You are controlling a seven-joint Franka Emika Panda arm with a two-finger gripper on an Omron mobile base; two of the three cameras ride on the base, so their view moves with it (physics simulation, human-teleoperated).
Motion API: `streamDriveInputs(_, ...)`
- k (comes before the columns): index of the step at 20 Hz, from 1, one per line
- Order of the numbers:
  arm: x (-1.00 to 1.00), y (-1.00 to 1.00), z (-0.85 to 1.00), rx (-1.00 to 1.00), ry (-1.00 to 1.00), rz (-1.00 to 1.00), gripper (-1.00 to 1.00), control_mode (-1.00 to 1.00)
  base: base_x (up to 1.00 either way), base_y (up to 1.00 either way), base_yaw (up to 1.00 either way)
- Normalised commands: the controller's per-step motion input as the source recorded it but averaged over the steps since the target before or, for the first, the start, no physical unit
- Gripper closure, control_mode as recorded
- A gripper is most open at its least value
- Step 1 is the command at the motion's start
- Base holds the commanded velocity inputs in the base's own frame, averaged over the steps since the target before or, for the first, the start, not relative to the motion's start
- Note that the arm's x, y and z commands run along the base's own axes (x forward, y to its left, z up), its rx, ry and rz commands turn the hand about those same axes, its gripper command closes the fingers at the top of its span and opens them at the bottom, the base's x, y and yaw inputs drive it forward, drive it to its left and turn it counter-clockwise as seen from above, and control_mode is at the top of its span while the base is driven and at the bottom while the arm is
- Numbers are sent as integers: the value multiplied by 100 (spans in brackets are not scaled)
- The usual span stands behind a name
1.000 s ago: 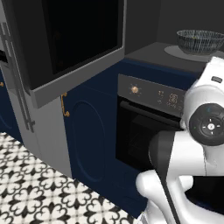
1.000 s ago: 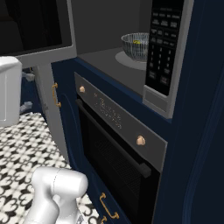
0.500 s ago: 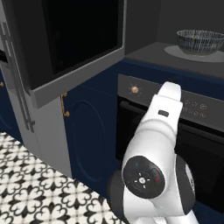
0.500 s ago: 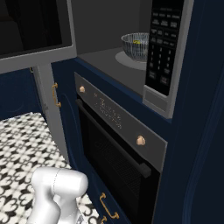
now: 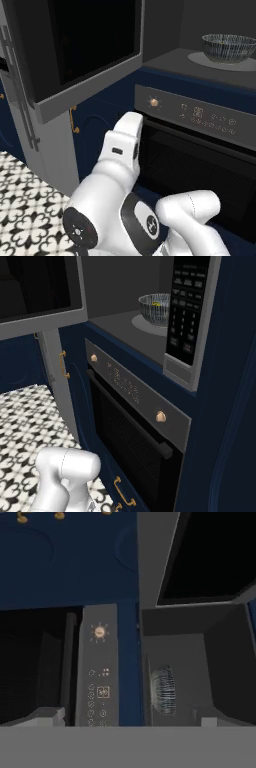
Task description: Pick the lime from the sink and place it in the bowl. Then pick the bowl and place it in the microwave. Then close the microwave door and press the start button.
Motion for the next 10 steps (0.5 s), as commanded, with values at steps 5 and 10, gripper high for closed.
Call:
streamDriveInputs(5,59,57,-46,0,-5,-1,-100,-100,0,0,0)
streamDriveInputs(10,45,27,-47,0,-10,-6,-100,-100,0,0,0)
